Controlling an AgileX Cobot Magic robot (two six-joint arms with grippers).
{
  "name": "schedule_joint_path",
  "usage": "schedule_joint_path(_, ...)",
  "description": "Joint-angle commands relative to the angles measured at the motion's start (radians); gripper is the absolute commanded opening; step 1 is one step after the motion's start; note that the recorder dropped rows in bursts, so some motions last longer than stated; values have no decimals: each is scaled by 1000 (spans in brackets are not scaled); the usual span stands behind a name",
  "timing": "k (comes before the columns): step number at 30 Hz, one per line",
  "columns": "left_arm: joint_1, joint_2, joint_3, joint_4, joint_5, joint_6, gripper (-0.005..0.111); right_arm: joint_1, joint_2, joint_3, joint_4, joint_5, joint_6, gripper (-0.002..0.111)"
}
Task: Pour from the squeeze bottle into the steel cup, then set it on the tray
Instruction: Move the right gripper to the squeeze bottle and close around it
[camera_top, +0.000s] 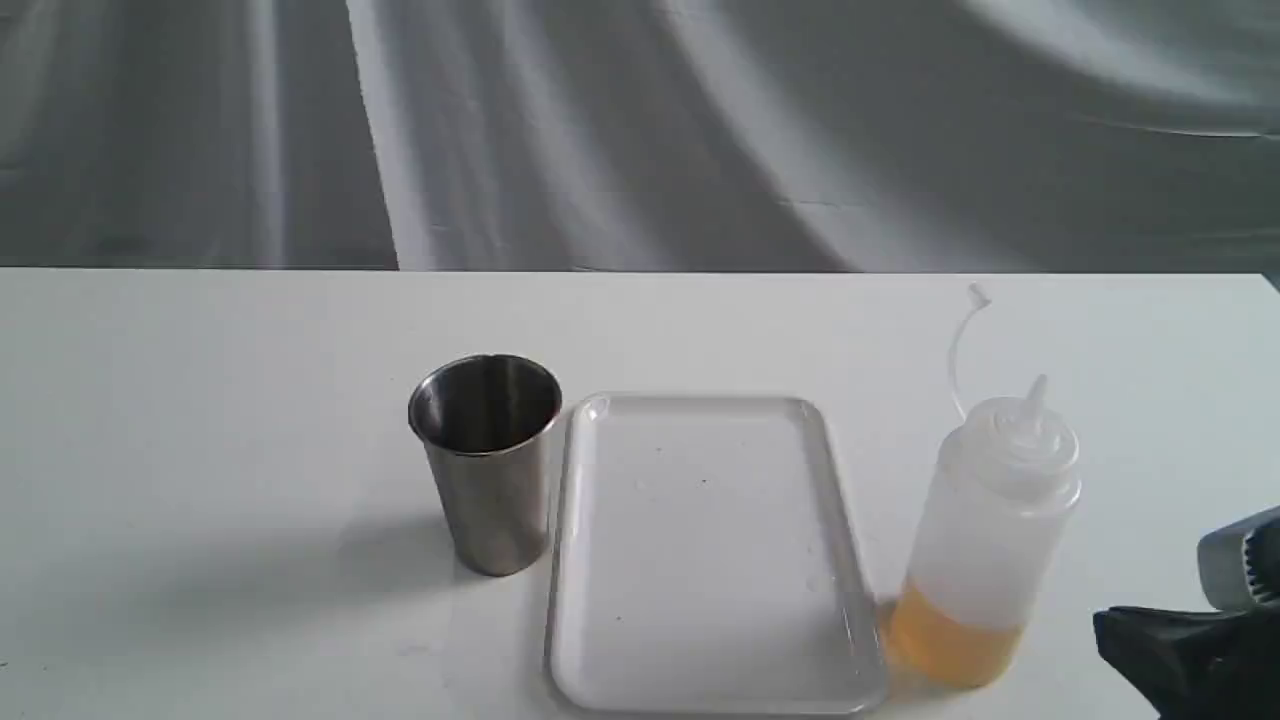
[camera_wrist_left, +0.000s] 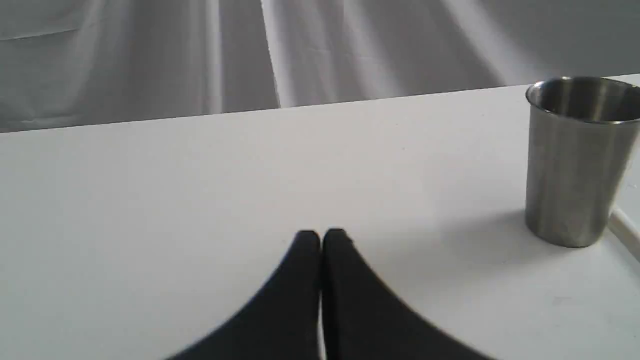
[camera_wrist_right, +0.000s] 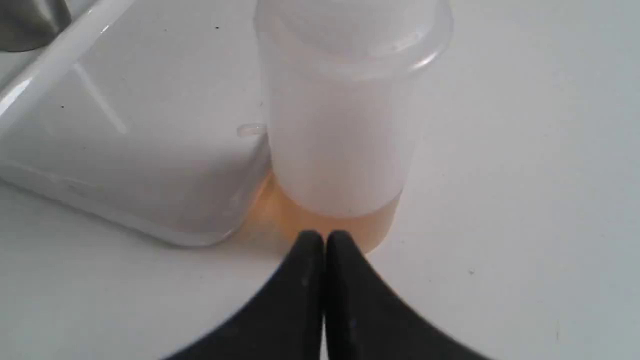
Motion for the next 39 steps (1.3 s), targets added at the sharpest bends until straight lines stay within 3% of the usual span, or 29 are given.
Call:
schedule_joint_path(1,2,-3,4,-1,-8,-3,0,-8,3,1,7,-13,-10,2)
schedule_joint_path(4,2,-3,4,-1,-8,-3,0,-8,3,1,7,-10,-10,14)
schedule_joint_path(6,2,-3,4,-1,-8,-3,0,-8,3,1,7,-10,2,30)
schedule_joint_path(12,2,-3,4,-1,-8,-3,0,-8,9,1,7,-10,47,91)
schedule_joint_path(14,2,-3,4,-1,-8,-1,0,-8,12,1,7,-10,74,103)
schedule_joint_path(27,2,-3,4,-1,-8,-5,0,-8,51,1,7,-81,117,105)
schedule_joint_path(39,2,-3,4,-1,-8,-3,0,-8,361,-1,66,-412,99,105)
